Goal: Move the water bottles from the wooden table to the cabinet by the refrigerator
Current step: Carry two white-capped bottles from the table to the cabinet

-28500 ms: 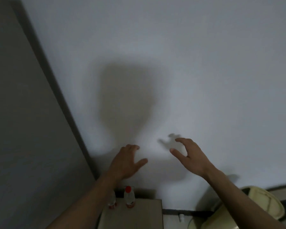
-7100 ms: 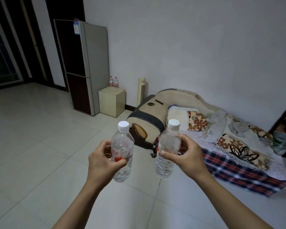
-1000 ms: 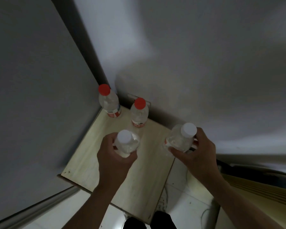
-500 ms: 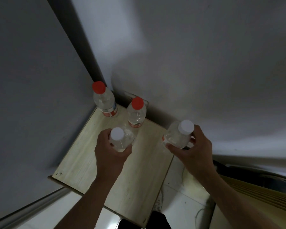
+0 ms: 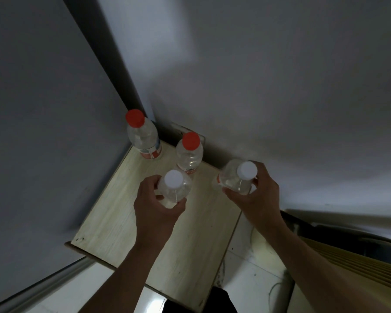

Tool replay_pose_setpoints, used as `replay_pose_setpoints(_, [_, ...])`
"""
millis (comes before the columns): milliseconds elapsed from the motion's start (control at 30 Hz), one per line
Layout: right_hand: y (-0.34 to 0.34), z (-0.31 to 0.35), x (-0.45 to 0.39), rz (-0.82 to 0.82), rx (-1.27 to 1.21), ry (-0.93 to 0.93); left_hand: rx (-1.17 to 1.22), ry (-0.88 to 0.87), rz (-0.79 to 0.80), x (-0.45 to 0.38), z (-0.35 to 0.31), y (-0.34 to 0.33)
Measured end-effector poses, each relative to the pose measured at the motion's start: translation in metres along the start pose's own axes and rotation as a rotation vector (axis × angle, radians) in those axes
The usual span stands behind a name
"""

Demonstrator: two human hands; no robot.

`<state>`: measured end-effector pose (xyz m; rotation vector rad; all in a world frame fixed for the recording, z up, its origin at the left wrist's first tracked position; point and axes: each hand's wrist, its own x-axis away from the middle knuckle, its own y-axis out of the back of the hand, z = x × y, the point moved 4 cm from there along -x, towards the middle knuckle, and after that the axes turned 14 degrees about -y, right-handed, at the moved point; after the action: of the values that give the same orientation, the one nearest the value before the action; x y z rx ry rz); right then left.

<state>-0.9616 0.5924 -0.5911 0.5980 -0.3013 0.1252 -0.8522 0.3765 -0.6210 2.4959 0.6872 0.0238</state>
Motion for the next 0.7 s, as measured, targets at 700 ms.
replay_pose_setpoints(700, [0.018,0.022,0.001,0.16,0.066,-0.1,-0.059,0.154,0.251,-0.007,-0.018,0.031])
